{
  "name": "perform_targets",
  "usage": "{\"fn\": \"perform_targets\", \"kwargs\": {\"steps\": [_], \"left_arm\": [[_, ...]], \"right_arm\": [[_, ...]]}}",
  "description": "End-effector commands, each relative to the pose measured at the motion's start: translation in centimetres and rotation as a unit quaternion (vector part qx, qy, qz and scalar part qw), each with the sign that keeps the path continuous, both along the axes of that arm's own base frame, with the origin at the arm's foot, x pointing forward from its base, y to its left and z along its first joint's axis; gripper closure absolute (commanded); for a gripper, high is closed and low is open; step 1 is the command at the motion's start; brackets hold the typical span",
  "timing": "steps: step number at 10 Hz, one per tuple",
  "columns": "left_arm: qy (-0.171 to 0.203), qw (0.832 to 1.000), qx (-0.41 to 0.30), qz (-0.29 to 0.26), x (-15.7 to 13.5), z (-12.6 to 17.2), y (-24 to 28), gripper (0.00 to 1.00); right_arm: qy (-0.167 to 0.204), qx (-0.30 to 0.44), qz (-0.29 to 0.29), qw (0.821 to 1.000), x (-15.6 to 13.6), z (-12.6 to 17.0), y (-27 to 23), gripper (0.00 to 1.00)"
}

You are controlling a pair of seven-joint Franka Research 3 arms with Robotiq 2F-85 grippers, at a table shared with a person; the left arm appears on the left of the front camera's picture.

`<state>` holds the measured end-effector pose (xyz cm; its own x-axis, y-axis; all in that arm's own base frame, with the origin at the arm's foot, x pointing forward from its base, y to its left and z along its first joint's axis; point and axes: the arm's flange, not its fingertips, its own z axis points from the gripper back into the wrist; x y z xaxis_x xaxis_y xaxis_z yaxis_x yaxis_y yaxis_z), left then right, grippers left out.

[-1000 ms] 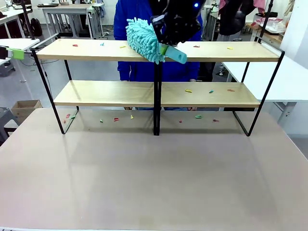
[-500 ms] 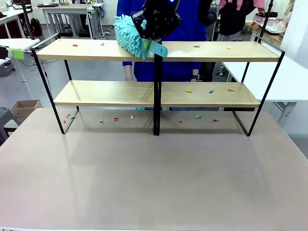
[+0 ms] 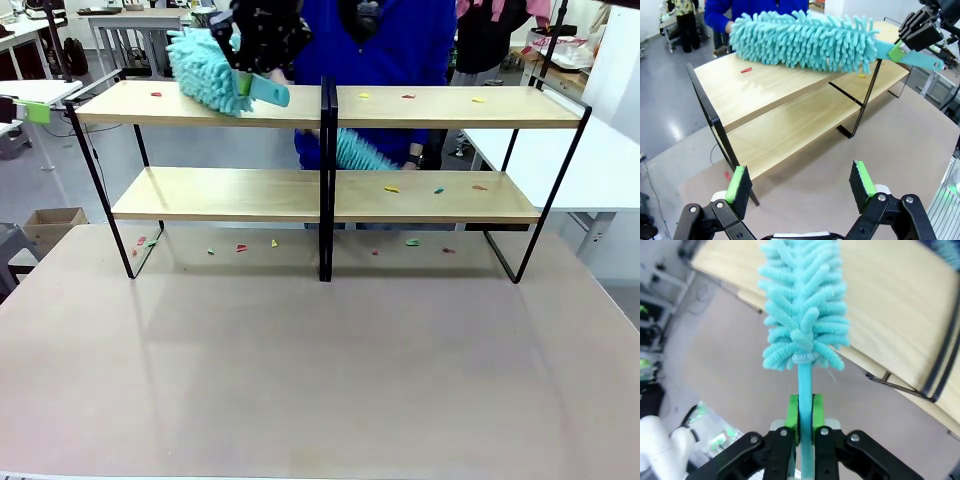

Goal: Clean the shelves.
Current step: Clean a randomly selected level of the Shelf with the Duster.

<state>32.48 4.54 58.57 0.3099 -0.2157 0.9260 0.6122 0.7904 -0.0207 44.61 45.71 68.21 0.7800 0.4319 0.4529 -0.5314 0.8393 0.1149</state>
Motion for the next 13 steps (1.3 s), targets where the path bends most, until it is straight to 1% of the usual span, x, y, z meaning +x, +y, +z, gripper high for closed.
{"fn": "perform_targets", "kwargs": {"steps": [1, 2, 3, 4, 5, 6, 7, 8, 9, 10, 11, 12, 13], "left_arm": [[0.001, 1.000, 0.002, 0.000, 0.1, -0.1, 0.0, 0.00], [0.001, 1.000, 0.002, 0.000, 0.1, -0.1, 0.0, 0.00], [0.001, 1.000, 0.002, 0.000, 0.1, -0.1, 0.0, 0.00], [0.001, 1.000, 0.002, 0.000, 0.1, -0.1, 0.0, 0.00], [0.001, 1.000, 0.002, 0.000, 0.1, -0.1, 0.0, 0.00], [0.001, 1.000, 0.002, 0.000, 0.1, -0.1, 0.0, 0.00], [0.001, 1.000, 0.002, 0.000, 0.1, -0.1, 0.0, 0.00], [0.001, 1.000, 0.002, 0.000, 0.1, -0.1, 0.0, 0.00], [0.001, 1.000, 0.002, 0.000, 0.1, -0.1, 0.0, 0.00], [0.001, 1.000, 0.002, 0.000, 0.1, -0.1, 0.0, 0.00], [0.001, 1.000, 0.002, 0.000, 0.1, -0.1, 0.0, 0.00], [0.001, 1.000, 0.002, 0.000, 0.1, -0.1, 0.0, 0.00], [0.001, 1.000, 0.002, 0.000, 0.1, -0.1, 0.0, 0.00]], "right_arm": [[0.012, -0.012, 0.053, 0.998, 1.8, 1.5, 1.1, 0.88], [0.022, -0.021, 0.084, 0.996, 2.1, 1.7, 1.0, 0.88], [0.024, -0.028, 0.116, 0.993, 2.5, 2.4, 0.7, 0.88], [0.032, -0.022, 0.142, 0.989, 2.6, 3.1, 0.1, 0.88], [0.058, -0.007, 0.172, 0.983, 2.4, 3.5, -1.1, 0.88], [0.082, -0.007, 0.199, 0.977, 2.0, 3.6, -2.5, 0.88], [0.117, -0.014, 0.235, 0.965, 1.4, 3.7, -4.4, 0.88], [0.162, -0.018, 0.259, 0.952, 0.5, 3.8, -6.7, 0.88], [0.207, -0.023, 0.269, 0.940, -1.0, 4.0, -10.1, 0.88], [0.228, -0.024, 0.271, 0.935, -2.8, 4.1, -13.1, 0.88], [0.238, -0.003, 0.292, 0.926, -4.6, 4.4, -15.7, 0.88], [0.233, 0.034, 0.307, 0.922, -5.6, 4.8, -17.9, 0.88], [0.224, 0.064, 0.300, 0.925, -6.1, 5.0, -19.7, 0.88]]}}
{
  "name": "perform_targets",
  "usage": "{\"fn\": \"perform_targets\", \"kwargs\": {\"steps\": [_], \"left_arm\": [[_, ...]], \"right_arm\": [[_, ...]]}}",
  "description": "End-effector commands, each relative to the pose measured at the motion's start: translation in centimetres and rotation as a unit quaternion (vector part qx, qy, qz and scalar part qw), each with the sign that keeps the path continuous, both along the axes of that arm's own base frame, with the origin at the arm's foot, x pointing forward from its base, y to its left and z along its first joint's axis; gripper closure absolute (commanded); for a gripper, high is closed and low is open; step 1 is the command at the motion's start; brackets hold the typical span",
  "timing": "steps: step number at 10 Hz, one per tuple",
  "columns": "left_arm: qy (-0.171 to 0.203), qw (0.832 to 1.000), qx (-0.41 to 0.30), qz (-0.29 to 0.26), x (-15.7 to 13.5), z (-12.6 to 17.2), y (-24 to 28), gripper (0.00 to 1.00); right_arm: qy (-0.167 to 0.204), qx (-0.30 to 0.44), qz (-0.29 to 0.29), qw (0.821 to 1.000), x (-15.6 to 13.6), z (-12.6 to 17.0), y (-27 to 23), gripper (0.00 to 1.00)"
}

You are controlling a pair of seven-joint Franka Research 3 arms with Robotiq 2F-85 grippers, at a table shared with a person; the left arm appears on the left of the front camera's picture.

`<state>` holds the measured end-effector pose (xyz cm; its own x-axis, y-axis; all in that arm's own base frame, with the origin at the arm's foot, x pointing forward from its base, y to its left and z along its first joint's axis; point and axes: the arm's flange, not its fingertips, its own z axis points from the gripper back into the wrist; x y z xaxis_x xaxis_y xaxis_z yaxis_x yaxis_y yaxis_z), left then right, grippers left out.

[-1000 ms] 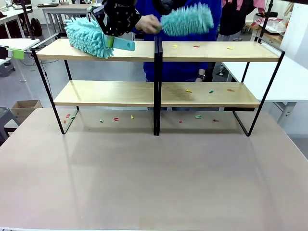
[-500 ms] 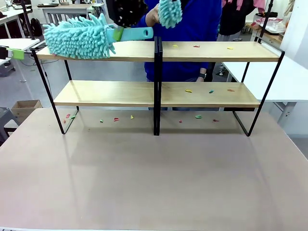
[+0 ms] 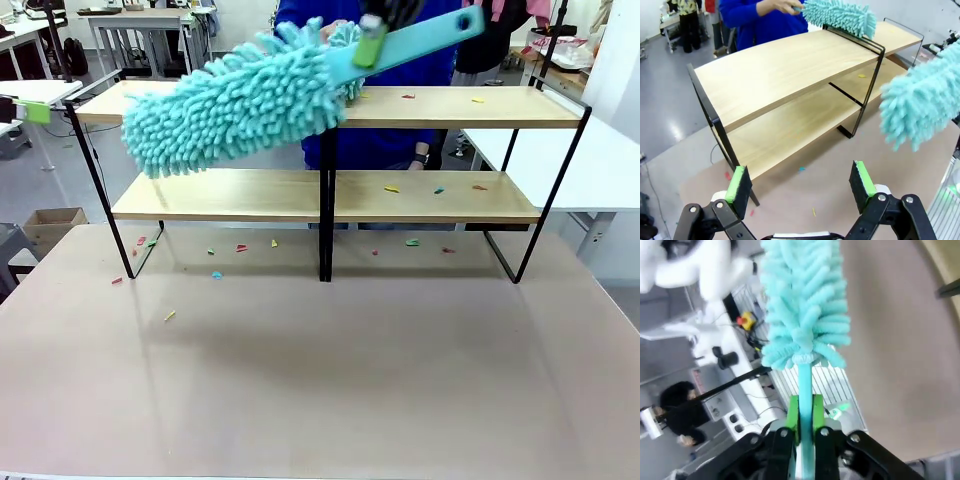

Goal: Clean the shelves.
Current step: Clean a randomly selected level of the Shelf with the Duster.

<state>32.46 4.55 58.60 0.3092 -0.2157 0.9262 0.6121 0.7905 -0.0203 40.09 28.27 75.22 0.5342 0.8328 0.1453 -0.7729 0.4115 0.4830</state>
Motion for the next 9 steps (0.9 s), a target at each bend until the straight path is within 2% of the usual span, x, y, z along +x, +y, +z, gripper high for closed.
{"fn": "perform_targets", "kwargs": {"steps": [1, 3, 5, 6, 8, 9], "left_arm": [[0.002, 1.000, 0.002, 0.000, 0.1, -0.1, -0.1, 0.00], [0.002, 1.000, 0.002, 0.000, 0.1, -0.1, -0.1, 0.00], [0.002, 1.000, 0.002, 0.000, 0.1, -0.1, -0.1, 0.00], [0.002, 1.000, 0.002, 0.000, 0.1, -0.1, -0.1, 0.00], [0.002, 1.000, 0.002, 0.000, 0.1, -0.1, -0.1, 0.00], [0.002, 1.000, 0.002, 0.000, 0.1, -0.1, -0.1, 0.00]], "right_arm": [[-0.002, 0.055, -0.010, 0.998, -1.7, -2.2, -3.1, 0.88], [0.021, 0.078, -0.019, 0.997, -1.7, -2.5, -4.5, 0.88], [0.056, 0.152, -0.073, 0.984, -3.2, -1.9, -9.9, 0.88], [0.062, 0.174, -0.118, 0.976, -4.9, -1.8, -13.5, 0.88], [0.041, 0.212, -0.230, 0.949, -9.4, -1.3, -22.0, 0.88], [0.014, 0.233, -0.307, 0.923, -11.2, -1.2, -27.1, 0.88]]}}
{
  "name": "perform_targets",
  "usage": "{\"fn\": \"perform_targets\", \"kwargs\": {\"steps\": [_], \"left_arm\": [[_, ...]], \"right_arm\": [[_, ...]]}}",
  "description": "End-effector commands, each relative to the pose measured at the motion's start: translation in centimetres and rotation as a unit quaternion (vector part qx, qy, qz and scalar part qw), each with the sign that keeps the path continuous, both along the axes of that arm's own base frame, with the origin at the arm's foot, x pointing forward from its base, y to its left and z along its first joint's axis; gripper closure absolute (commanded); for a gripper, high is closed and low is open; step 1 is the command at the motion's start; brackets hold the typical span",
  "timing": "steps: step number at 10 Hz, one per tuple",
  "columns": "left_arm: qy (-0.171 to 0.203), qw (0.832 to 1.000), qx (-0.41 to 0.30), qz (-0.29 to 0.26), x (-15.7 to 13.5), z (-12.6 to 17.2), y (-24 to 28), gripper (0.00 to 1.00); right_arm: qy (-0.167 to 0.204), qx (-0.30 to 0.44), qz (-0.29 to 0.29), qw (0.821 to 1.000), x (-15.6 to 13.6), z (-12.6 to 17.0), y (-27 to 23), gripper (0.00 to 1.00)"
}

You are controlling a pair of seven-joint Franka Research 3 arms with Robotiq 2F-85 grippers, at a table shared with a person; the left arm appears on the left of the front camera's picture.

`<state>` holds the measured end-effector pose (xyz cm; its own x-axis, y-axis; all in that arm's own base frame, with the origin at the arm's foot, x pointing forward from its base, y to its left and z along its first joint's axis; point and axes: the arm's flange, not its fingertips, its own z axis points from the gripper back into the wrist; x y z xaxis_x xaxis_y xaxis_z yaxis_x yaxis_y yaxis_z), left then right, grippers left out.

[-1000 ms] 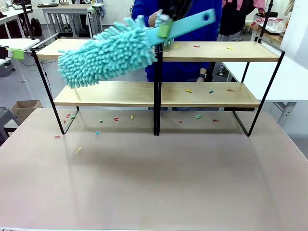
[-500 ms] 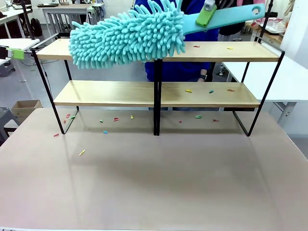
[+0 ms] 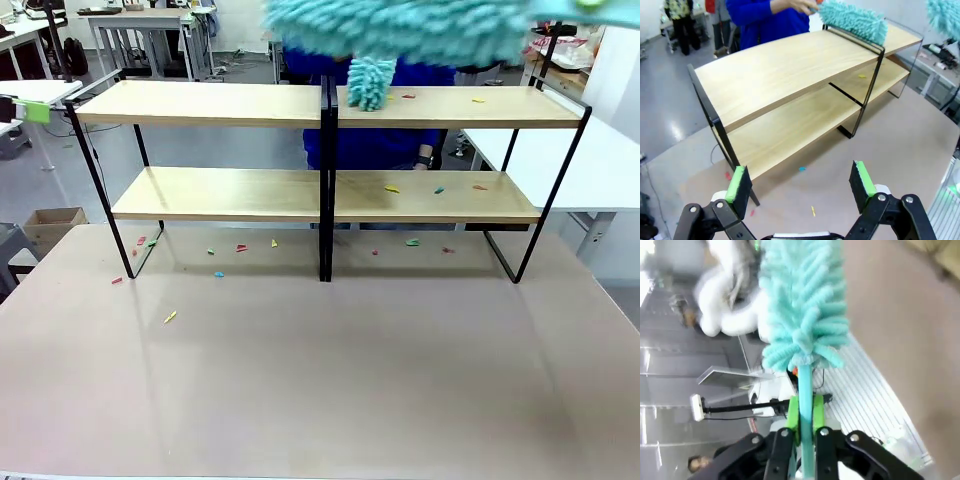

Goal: Clean the shelves.
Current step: Clean a randomly selected level of the Shelf with the Duster.

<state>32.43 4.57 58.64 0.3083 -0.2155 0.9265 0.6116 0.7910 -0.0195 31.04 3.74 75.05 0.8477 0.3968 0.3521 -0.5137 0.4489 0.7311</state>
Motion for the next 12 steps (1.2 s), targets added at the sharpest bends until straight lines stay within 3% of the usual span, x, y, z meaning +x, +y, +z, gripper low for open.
{"fn": "perform_targets", "kwargs": {"steps": [1, 2, 3, 4, 5, 6, 7, 8, 10, 12], "left_arm": [[0.002, 1.000, 0.002, 0.000, 0.2, -0.1, -0.1, 0.00], [0.002, 1.000, 0.002, 0.000, 0.2, -0.1, -0.1, 0.00], [0.002, 1.000, 0.002, 0.000, 0.2, -0.1, -0.1, 0.00], [0.002, 1.000, 0.002, 0.000, 0.2, -0.1, -0.1, 0.00], [0.002, 1.000, 0.002, 0.000, 0.2, -0.1, -0.1, 0.00], [0.002, 1.000, 0.002, 0.000, 0.2, -0.1, -0.1, 0.00], [0.002, 1.000, 0.002, 0.000, 0.2, -0.1, -0.1, 0.00], [0.002, 1.000, 0.002, 0.000, 0.2, -0.1, -0.1, 0.00], [0.002, 1.000, 0.002, 0.000, 0.2, -0.1, -0.1, 0.00], [0.002, 1.000, 0.002, 0.000, 0.2, -0.1, -0.1, 0.00]], "right_arm": [[-0.032, 0.062, -0.158, 0.985, -3.4, -0.8, -7.0, 0.88], [-0.065, 0.114, -0.201, 0.971, -5.0, -0.3, -11.1, 0.88], [-0.073, 0.142, -0.221, 0.962, -6.6, -0.3, -14.6, 0.88], [-0.061, 0.135, -0.305, 0.941, -7.6, -0.9, -16.9, 0.88], [-0.040, 0.100, -0.200, 0.974, -7.1, 0.0, -14.6, 0.88], [-0.050, 0.119, -0.255, 0.958, -8.3, -0.3, -17.9, 0.88], [-0.060, 0.063, -0.174, 0.981, -6.2, -1.5, -11.7, 0.88], [-0.100, 0.125, -0.172, 0.972, -5.5, 0.0, -12.8, 0.88], [-0.079, 0.150, -0.214, 0.962, -6.7, -0.1, -18.5, 0.88], [-0.008, 0.117, -0.231, 0.966, -9.0, -4.2, -24.4, 0.88]]}}
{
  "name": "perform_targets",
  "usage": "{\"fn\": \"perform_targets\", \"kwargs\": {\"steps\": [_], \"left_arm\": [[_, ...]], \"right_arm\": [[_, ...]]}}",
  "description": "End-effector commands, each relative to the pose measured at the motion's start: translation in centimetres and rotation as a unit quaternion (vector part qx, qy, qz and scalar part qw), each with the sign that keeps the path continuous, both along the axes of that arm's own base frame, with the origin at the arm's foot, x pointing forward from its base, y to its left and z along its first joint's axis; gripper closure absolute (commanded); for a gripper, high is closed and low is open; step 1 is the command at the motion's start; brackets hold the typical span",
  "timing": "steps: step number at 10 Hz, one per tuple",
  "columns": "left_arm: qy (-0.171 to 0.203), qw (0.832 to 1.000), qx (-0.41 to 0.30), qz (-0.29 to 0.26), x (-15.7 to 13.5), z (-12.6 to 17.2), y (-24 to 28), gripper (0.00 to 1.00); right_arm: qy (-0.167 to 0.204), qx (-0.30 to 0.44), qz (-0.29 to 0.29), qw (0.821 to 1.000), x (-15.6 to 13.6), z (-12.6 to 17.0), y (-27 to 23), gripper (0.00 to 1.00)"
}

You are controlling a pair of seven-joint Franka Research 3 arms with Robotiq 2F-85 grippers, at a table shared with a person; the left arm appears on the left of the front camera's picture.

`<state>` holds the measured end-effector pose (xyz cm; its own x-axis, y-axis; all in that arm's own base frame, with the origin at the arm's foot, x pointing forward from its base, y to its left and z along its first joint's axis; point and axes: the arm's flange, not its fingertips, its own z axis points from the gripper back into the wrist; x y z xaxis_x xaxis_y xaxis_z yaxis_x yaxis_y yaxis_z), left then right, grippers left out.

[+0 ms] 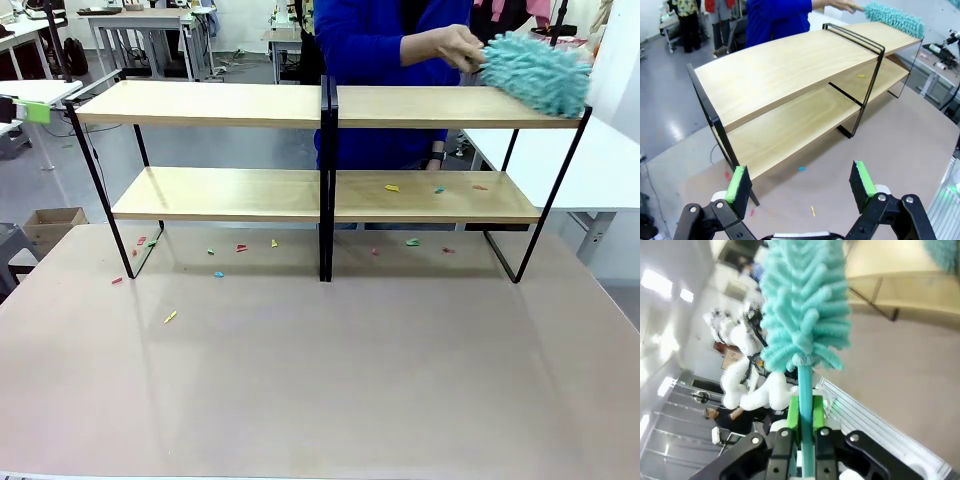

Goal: Clean the shelves.
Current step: Clean a randomly selected level of the Shelf with the Duster, then clean another randomly selected level of the Shelf with the Duster.

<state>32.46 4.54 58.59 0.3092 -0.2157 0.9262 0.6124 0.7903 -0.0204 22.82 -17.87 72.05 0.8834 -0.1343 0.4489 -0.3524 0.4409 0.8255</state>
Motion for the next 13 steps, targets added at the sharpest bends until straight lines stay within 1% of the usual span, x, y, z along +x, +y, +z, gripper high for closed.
{"fn": "perform_targets", "kwargs": {"steps": [1, 2, 3, 4, 5, 6, 13], "left_arm": [[0.002, 1.000, 0.002, 0.000, 0.1, -0.1, 0.0, 0.00], [0.002, 1.000, 0.002, 0.000, 0.1, -0.1, 0.0, 0.00], [0.002, 1.000, 0.002, 0.000, 0.1, -0.1, 0.0, 0.00], [0.002, 1.000, 0.002, 0.000, 0.1, -0.1, 0.0, 0.00], [0.002, 1.000, 0.002, 0.000, 0.1, -0.1, 0.0, 0.00], [0.002, 1.000, 0.002, 0.000, 0.1, -0.1, 0.0, 0.00], [0.002, 1.000, 0.002, 0.000, 0.1, -0.1, 0.0, 0.00]], "right_arm": [[0.028, 0.009, 0.009, 1.000, -2.4, -3.5, -5.8, 0.88], [0.020, 0.035, 0.004, 0.999, -3.7, -5.1, -8.6, 0.88], [0.022, 0.048, -0.013, 0.998, -5.0, -6.9, -11.2, 0.88], [0.009, 0.083, -0.031, 0.996, -6.0, -8.7, -13.7, 0.88], [0.001, 0.107, -0.054, 0.993, -6.0, -10.8, -14.7, 0.88], [0.033, 0.063, -0.031, 0.997, -6.4, -8.7, -11.6, 0.88], [0.033, 0.063, -0.031, 0.997, -6.4, -8.7, -11.6, 0.88]]}}
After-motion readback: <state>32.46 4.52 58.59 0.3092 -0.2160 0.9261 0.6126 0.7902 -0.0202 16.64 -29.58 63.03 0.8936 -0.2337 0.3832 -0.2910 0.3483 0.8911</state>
